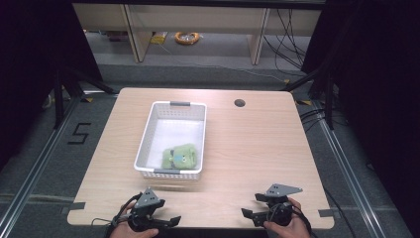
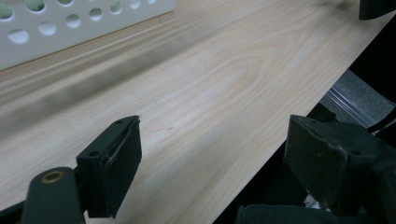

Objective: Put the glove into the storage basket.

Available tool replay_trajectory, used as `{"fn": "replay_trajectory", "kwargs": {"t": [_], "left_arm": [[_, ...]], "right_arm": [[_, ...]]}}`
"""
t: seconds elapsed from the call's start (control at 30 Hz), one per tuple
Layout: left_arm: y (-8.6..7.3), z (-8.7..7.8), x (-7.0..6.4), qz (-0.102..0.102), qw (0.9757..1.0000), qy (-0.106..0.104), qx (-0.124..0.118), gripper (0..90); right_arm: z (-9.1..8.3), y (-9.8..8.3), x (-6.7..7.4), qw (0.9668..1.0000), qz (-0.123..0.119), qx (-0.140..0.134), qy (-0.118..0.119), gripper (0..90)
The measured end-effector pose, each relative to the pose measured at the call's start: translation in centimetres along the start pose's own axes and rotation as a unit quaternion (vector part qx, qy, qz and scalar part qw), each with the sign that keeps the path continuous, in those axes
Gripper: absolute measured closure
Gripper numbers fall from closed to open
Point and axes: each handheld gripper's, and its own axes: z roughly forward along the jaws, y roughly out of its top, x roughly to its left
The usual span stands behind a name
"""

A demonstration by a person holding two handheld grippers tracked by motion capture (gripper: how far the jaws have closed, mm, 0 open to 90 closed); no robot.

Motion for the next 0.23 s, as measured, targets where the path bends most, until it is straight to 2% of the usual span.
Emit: {"fn": "replay_trajectory", "kwargs": {"t": [0.07, 0.17, 0.23], "left_arm": [[0.04, -0.07, 0.03, 0.001, 1.0, -0.003, 0.006, 18.4], [0.0, 0.03, -0.01, 0.001, 1.0, 0.0, 0.001, 18.4], [0.0, 0.03, -0.01, 0.001, 1.0, 0.0, 0.001, 18.3]], "right_arm": [[0.0, 0.0, -0.04, 1.0, -0.002, -0.001, -0.002, 22.0], [0.01, 0.04, -0.16, 0.9999, 0.002, 0.006, 0.014, 22.0], [0.03, 0.03, -0.21, 0.9999, 0.001, 0.005, 0.014, 21.9]]}}
